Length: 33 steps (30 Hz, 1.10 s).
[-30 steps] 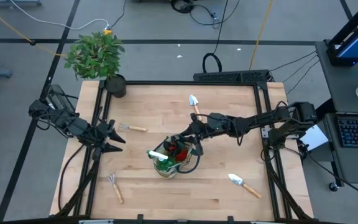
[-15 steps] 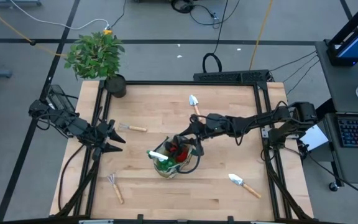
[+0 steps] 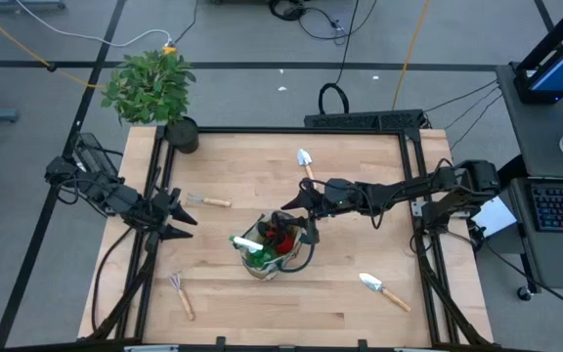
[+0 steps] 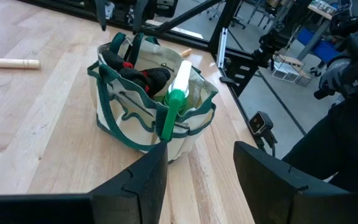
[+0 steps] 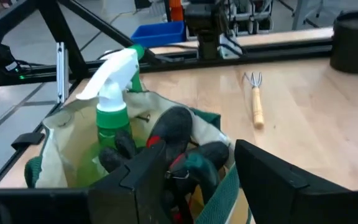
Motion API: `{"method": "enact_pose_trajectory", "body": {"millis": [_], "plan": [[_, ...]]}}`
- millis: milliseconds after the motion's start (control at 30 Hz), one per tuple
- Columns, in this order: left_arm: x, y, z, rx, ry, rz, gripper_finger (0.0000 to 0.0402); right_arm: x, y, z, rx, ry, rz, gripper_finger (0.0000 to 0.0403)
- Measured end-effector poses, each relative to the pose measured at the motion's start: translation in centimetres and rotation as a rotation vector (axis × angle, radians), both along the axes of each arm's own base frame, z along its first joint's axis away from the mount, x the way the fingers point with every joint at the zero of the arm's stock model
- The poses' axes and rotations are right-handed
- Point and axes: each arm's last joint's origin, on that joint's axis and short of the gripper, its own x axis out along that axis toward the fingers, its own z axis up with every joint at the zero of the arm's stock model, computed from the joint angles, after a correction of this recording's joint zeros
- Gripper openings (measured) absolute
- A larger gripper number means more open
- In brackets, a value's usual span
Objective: Pick & Place Garden tools in Gardening bag
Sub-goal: Put the top trowel into the gardening bag
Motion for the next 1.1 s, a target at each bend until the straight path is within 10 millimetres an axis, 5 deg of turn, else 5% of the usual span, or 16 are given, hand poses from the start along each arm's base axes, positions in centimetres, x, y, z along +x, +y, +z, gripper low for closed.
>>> {"method": "enact_pose_trajectory", "body": {"millis": [300, 667, 1100], "plan": [[0.0, 0.0, 0.0, 0.0, 0.0, 0.0, 0.0189, 0.1, -0.2, 0.2, -0.004, -0.018, -0.063, 0.0182], [0.0, 0.0, 0.0, 0.002, -0.001, -0.001, 0.0189, -1.2, -1.9, 3.0, -0.197, -0.111, -0.384, 0.0169], [0.0, 0.0, 0.0, 0.002, -0.001, -0.001, 0.0189, -4.1, -7.8, 2.4, 0.234, 0.079, -0.657, 0.0169]]}}
